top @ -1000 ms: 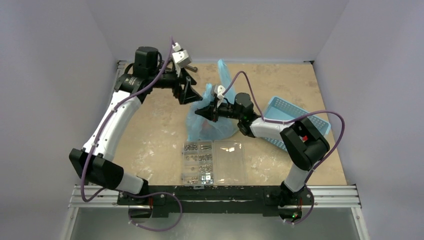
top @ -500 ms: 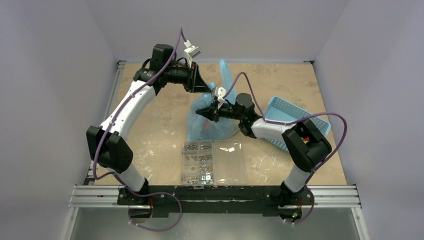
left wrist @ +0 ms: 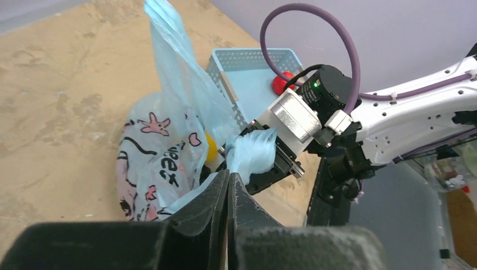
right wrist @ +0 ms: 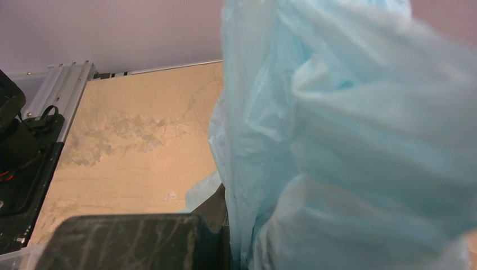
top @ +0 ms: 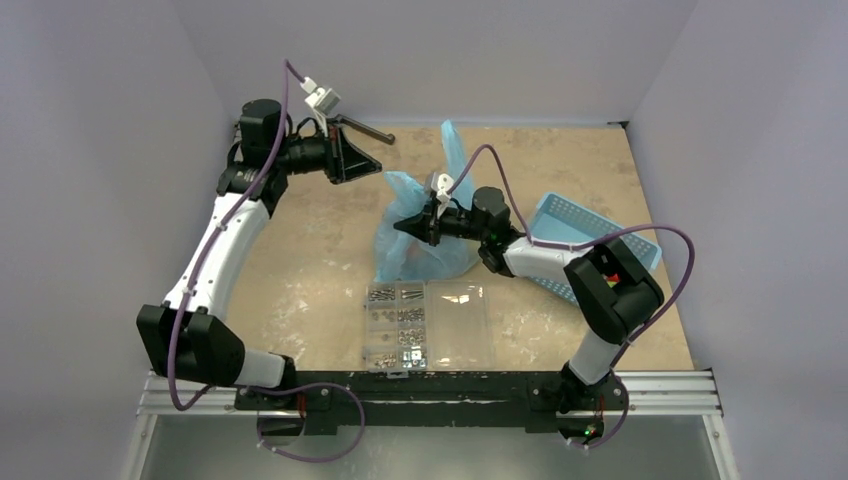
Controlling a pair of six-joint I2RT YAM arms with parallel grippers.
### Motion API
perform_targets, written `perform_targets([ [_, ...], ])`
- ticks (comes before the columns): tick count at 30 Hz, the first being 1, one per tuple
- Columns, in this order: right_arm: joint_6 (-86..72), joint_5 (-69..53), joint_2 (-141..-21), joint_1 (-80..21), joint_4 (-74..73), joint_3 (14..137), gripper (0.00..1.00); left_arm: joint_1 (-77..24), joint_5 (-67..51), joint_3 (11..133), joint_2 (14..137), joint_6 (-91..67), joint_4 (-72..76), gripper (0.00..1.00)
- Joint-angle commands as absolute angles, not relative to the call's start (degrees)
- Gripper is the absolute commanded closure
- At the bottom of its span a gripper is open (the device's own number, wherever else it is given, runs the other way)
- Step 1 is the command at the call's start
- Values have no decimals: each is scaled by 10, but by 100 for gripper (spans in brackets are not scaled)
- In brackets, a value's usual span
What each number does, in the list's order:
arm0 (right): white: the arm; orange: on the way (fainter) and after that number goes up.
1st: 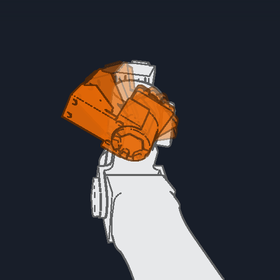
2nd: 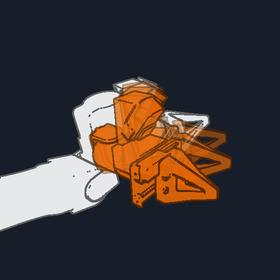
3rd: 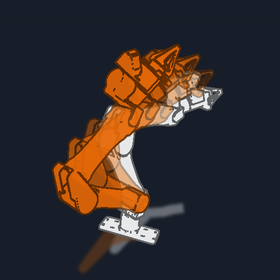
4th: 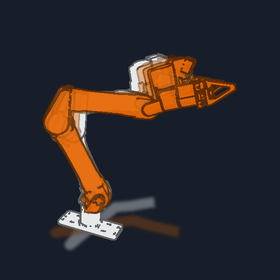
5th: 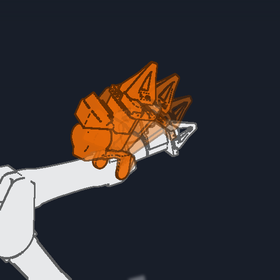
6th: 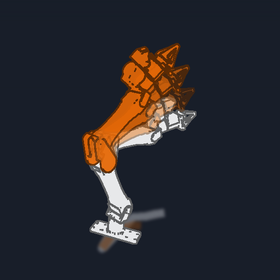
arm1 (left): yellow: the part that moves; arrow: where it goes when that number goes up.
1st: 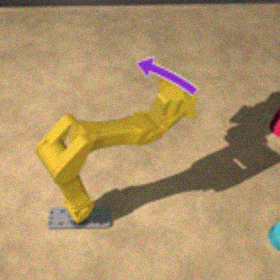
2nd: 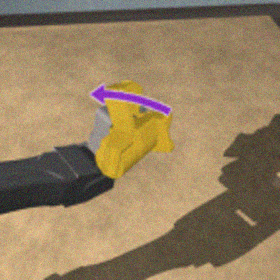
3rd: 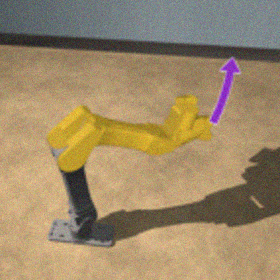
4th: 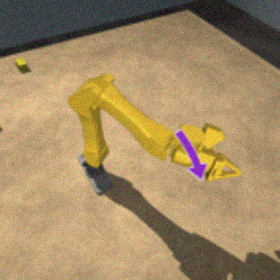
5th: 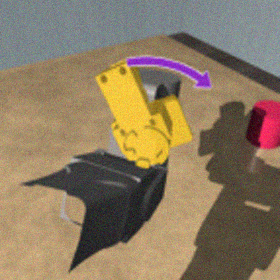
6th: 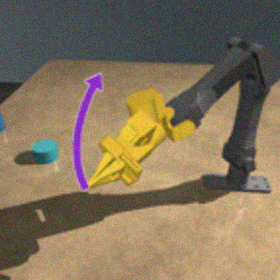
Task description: Place the fake fruits into the plastic bag and tie a complex knot
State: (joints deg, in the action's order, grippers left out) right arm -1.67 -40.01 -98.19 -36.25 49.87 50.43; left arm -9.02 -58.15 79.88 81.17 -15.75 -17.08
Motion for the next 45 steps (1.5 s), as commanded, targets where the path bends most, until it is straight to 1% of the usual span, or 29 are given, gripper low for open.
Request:
perform_targets([
  [1, -4, -396, -980, -353, 449, 491, 100, -63, -547, 786, 770, -115, -88, 100],
  [2, -3, -396, -980, -353, 446, 492, 100, -62, -552, 786, 767, -94, -86, 100],
  [4, -4, -400, -976, -352, 438, 498, 100, -66, -597, 798, 767, -24, -140, 99],
  [5, 11, -403, -973, -352, 434, 502, 100, -70, -617, 820, 772, 41, -206, 82],
  [6, 18, -404, -970, -352, 433, 506, 100, -72, -630, 848, 782, 98, -273, 57],
  [7, 25, -409, -966, -353, 433, 508, 100, -73, -643, 878, 796, 140, -332, 42],
  [9, 44, -418, -960, -355, 439, 507, 100, -76, -645, 936, 832, 174, -400, 18],
  [10, 64, -417, -957, -356, 440, 506, 99, -84, -634, 965, 851, 178, -427, 13],
  [13, 124, -406, -949, -360, 429, 504, 98, -127, -586, 1013, 886, 177, -465, 12],
  [16, 171, -394, -947, -360, 420, 508, 97, -163, -539, 1005, 899, 117, -435, 13],
  [18, 192, -391, -947, -361, 416, 513, 96, -176, -524, 1003, 914, 84, -431, 16],
  [21, 205, -389, -946, -361, 414, 520, 93, -196, -510, 1010, 928, 90, -469, 16],
  [23, 210, -391, -944, -361, 411, 522, 90, -202, -509, 1015, 938, 106, -506, 21],
  [24, 213, -393, -941, -361, 411, 520, 89, -202, -517, 1019, 942, 115, -520, 30],
  [25, 210, -392, -940, -360, 411, 519, 86, -202, -521, 1023, 945, 125, -535, 42],
  [27, 209, -391, -939, -361, 405, 518, 83, -202, -529, 1026, 946, 140, -555, 77],
  [28, 208, -390, -939, -361, 405, 516, 82, -202, -537, 1029, 945, 155, -568, 88],
  [29, 207, -389, -940, -361, 403, 516, 81, -202, -550, 1028, 940, 173, -580, 95],
  [30, 205, -390, -942, -361, 399, 517, 80, -201, -568, 1022, 930, 192, -589, 100],
  [32, 200, -390, -949, -361, 396, 519, 80, -199, -611, 992, 894, 214, -576, 100],
  [34, 202, -390, -957, -361, 393, 521, 79, -200, -634, 945, 851, 214, -527, 100],
  [36, 204, -389, -968, -361, 385, 525, 78, -200, -636, 894, 810, 186, -450, 100],
  [38, 207, -390, -979, -361, 378, 530, 75, -199, -632, 866, 788, 183, -406, 100],
  [40, 205, -389, -986, -360, 381, 529, 75, -200, -630, 867, 788, 199, -421, 100],
  [42, 192, -391, -987, -356, 381, 532, 75, -200, -619, 883, 796, 267, -494, 100],
  [44, 171, -396, -987, -348, 378, 538, 78, -196, -599, 884, 795, 330, -544, 100],
  [45, 163, -398, -986, -343, 374, 539, 81, -190, -586, 875, 788, 334, -538, 100],
])
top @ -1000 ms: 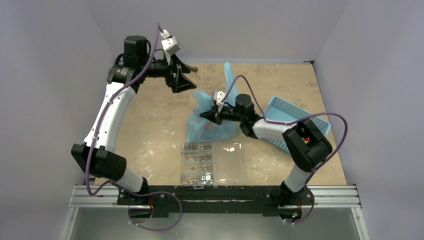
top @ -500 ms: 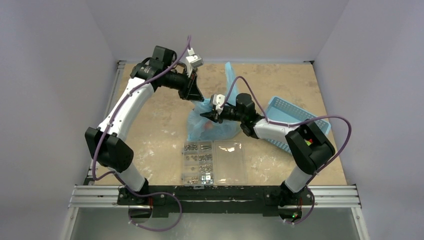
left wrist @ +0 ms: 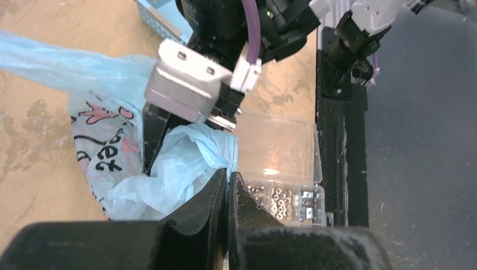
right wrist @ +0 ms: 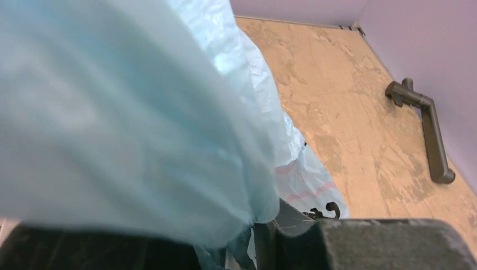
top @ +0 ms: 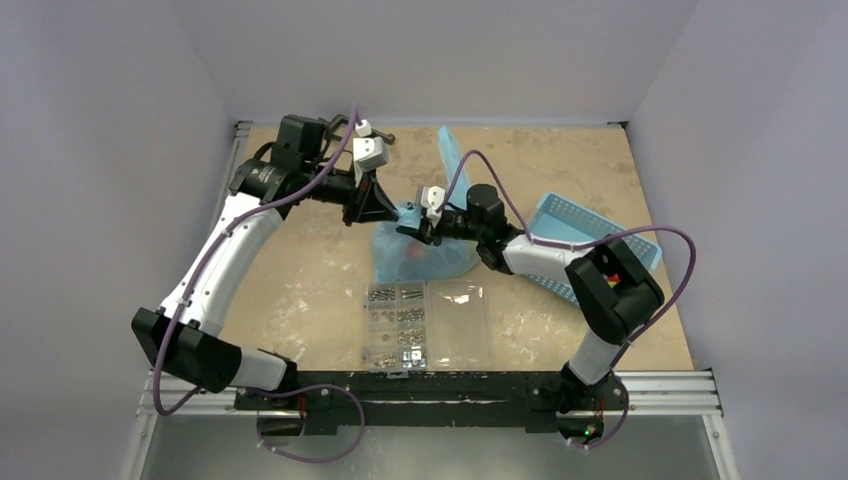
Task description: Place the fake fruits into the plastic bag and tie a complex knot
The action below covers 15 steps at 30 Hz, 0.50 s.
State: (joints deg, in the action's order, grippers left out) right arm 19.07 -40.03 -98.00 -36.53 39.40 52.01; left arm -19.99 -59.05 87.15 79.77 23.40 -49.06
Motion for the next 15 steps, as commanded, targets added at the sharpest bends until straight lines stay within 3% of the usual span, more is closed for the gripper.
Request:
perform_targets([
  [1, 158, -399, -985, -339, 373, 539, 85, -177, -579, 860, 780, 314, -511, 100],
  [4, 165, -403, -980, -332, 364, 533, 95, -124, -570, 822, 760, 198, -384, 100],
  [9, 178, -407, -980, -331, 343, 522, 99, -82, -512, 821, 758, 33, -193, 100],
  [15, 178, -400, -978, -331, 338, 514, 100, -80, -370, 812, 761, 46, -159, 100],
])
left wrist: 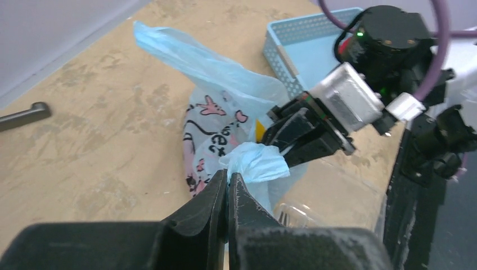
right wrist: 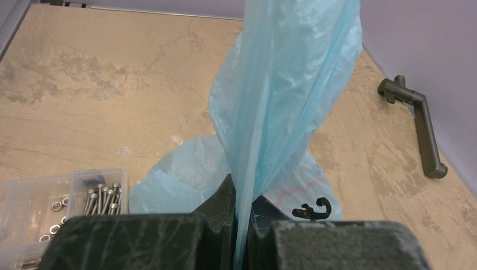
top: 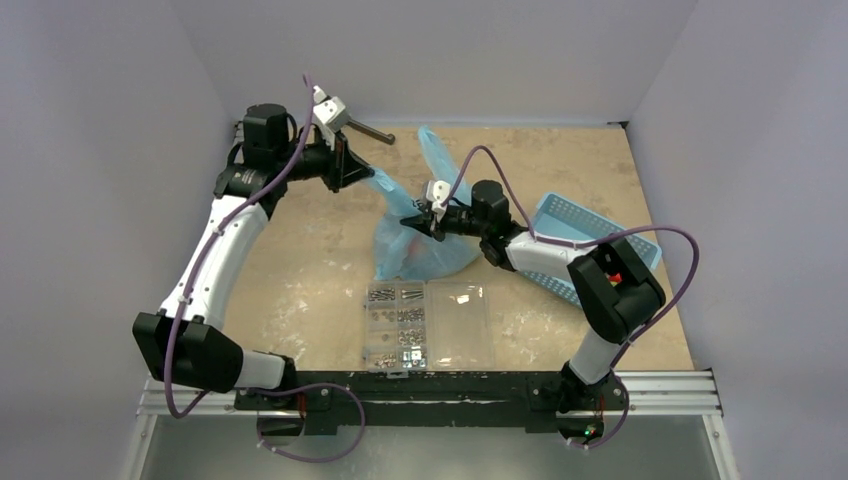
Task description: Place the fake fruits into the plastic bag and tie a complex knot
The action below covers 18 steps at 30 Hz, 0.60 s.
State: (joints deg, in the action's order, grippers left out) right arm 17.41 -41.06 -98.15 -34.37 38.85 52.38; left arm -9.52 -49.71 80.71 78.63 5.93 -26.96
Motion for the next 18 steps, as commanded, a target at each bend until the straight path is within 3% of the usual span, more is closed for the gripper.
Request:
perform_targets([
  [1, 177, -397, -978, -332, 338, 513, 100, -81, -338, 809, 758, 66, -161, 100],
  [5, 157, -377, -973, -333, 357, 504, 100, -84, -280, 806, 746, 128, -159, 100],
  [6, 150, -374, -973, -333, 364, 502, 100, -83, -295, 815, 746, 138, -175, 95],
  [7, 145, -368, -973, -335, 370, 501, 100, -81, -318, 826, 747, 141, -189, 83],
  [9, 127, -349, -972, -337, 387, 502, 100, -67, -381, 840, 748, 103, -216, 41],
  [10, 115, -339, -971, -337, 396, 502, 100, -57, -406, 840, 749, 63, -221, 25],
  [11, 101, -335, -971, -337, 406, 503, 100, -43, -435, 834, 749, 18, -218, 18],
  [14, 49, -332, -977, -337, 432, 508, 100, -1, -584, 773, 755, -88, -153, 7],
  [18, -20, -351, -988, -337, 462, 516, 100, -13, -632, 699, 763, 12, -155, 3],
])
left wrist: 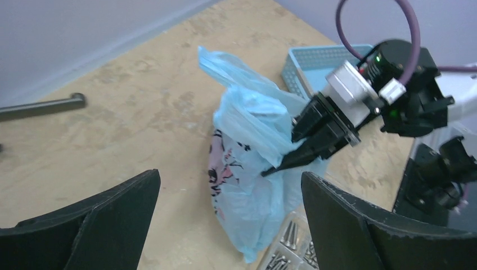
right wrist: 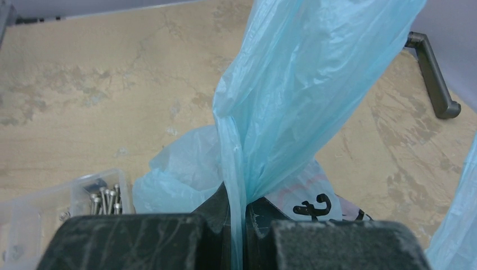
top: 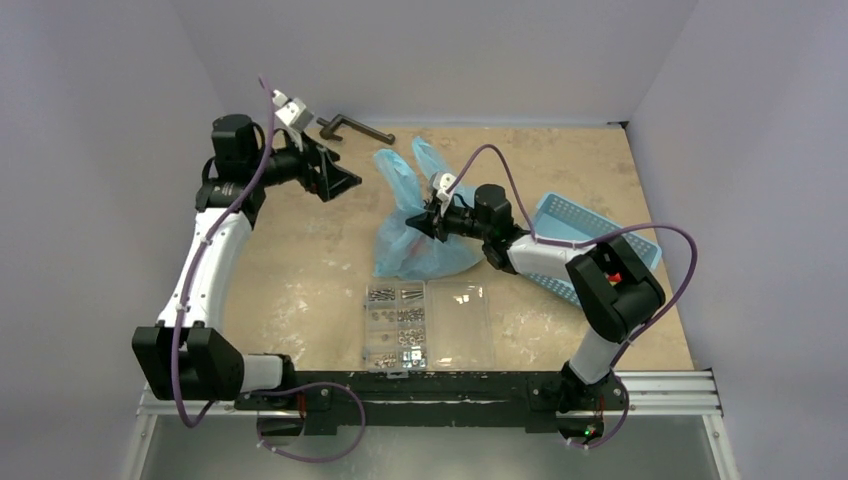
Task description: Place the fake fruits into the plastic bag and tie a complex knot
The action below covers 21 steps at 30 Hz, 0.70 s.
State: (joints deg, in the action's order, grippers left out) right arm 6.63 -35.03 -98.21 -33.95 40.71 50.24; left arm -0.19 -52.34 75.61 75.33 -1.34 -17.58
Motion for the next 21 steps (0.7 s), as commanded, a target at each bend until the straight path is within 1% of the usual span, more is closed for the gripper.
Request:
perform_targets([
  [1, -28, -357, -989, -337, 466, 517, 100, -20, -633, 692, 767, 54, -161, 4],
  [5, -37, -389, -986, -337, 470, 522, 100, -62, -639, 693, 807, 139, -163, 9],
  [8, -29, -409, -979, -337, 462, 523, 100, -91, -639, 699, 839, 107, -99, 13],
  [11, -20, -420, -975, -337, 452, 524, 100, -117, -643, 713, 871, 89, -68, 15],
  [14, -15, -422, -972, -336, 446, 522, 100, -134, -647, 717, 893, 46, -25, 21],
  [15, -15, -422, -971, -337, 446, 522, 99, -136, -646, 717, 900, 19, 0, 25],
  [16, -15, -423, -971, -337, 446, 523, 99, -138, -646, 715, 908, -15, 30, 31],
  [20, -18, -420, -974, -336, 446, 527, 99, -138, -672, 685, 934, -182, 177, 64],
  [21, -18, -420, -976, -336, 444, 529, 99, -138, -674, 676, 935, -213, 213, 71],
])
